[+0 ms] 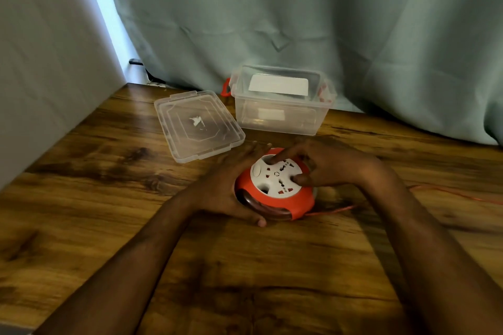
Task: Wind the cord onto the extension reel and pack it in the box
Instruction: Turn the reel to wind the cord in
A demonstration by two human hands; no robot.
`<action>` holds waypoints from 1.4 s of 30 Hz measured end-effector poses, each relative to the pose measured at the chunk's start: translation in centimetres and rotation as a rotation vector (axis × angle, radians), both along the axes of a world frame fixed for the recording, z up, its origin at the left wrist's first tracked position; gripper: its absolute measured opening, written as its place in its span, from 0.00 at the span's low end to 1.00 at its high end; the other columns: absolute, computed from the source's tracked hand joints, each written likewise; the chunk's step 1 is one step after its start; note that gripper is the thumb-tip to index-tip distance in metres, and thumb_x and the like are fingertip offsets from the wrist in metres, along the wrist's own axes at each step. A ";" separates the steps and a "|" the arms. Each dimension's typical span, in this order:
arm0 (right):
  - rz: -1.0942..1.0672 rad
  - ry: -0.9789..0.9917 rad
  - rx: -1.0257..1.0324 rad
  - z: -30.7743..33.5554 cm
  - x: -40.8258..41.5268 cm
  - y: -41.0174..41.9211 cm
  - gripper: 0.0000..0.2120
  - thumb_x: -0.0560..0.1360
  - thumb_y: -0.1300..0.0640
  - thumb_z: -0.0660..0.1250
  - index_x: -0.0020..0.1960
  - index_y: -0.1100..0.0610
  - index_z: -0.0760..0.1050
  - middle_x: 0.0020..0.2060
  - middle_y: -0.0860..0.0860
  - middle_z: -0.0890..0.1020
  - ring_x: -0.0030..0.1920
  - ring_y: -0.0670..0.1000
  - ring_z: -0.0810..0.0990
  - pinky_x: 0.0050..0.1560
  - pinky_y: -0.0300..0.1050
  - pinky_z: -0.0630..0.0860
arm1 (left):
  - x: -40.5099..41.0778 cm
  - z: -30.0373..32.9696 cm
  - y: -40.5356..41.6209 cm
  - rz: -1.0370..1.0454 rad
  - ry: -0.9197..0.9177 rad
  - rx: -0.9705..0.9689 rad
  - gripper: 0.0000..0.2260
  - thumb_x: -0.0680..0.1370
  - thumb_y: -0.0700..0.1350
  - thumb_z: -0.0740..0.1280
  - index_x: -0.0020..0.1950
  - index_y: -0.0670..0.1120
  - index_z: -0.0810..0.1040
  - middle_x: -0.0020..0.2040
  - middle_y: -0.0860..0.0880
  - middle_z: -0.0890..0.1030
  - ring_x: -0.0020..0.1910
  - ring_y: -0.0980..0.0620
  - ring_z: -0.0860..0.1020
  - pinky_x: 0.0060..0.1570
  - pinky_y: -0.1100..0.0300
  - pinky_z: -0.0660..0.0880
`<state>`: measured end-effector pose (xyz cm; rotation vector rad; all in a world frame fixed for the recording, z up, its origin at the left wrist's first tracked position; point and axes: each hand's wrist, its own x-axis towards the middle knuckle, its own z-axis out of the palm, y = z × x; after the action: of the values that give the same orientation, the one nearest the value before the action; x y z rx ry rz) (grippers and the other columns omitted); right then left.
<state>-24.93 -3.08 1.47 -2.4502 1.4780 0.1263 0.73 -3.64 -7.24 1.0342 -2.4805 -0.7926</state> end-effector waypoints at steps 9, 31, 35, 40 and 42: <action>-0.020 -0.008 0.014 0.2 -0.3 0.0 0.28 0.73 0.42 0.75 0.70 0.30 0.69 0.70 0.43 0.75 0.62 0.49 0.78 0.53 0.49 0.83 | -0.1 0.3 0.1 0.069 0.030 0.019 0.59 0.55 0.80 0.72 0.79 0.72 0.44 0.83 0.57 0.56 0.82 0.52 0.55 0.80 0.38 0.54; -0.095 0.090 -0.258 -0.1 3.2 1.7 0.27 0.69 0.26 0.69 0.34 0.47 0.64 0.30 0.42 0.70 0.30 0.42 0.70 0.32 0.36 0.62 | -0.5 0.6 0.4 0.088 0.088 0.042 0.57 0.59 0.71 0.79 0.77 0.74 0.44 0.82 0.59 0.60 0.79 0.55 0.62 0.78 0.41 0.62; -0.072 0.035 -0.233 -0.5 2.8 1.3 0.26 0.71 0.27 0.68 0.34 0.48 0.66 0.30 0.42 0.72 0.30 0.42 0.75 0.32 0.34 0.65 | -0.4 0.3 0.2 0.070 0.098 0.046 0.60 0.58 0.73 0.78 0.81 0.68 0.45 0.82 0.57 0.60 0.80 0.53 0.62 0.77 0.40 0.63; -0.032 -0.012 -0.093 0.8 1.2 0.7 0.11 0.76 0.47 0.73 0.57 0.41 0.78 0.36 0.39 0.74 0.39 0.42 0.77 0.35 0.35 0.70 | -0.3 0.6 0.3 0.066 0.089 0.046 0.58 0.59 0.71 0.79 0.78 0.72 0.44 0.82 0.58 0.60 0.80 0.55 0.62 0.77 0.45 0.65; -0.022 -0.006 -0.063 0.8 0.5 0.5 0.23 0.75 0.48 0.74 0.68 0.35 0.74 0.47 0.39 0.79 0.43 0.42 0.78 0.37 0.40 0.76 | -0.2 0.5 0.4 0.053 0.101 0.070 0.61 0.60 0.66 0.82 0.81 0.65 0.45 0.80 0.65 0.58 0.79 0.59 0.61 0.78 0.52 0.64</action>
<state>-24.45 -2.55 2.29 -2.4805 1.5290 0.0691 0.54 -3.19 -6.70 1.0526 -2.3458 -0.8989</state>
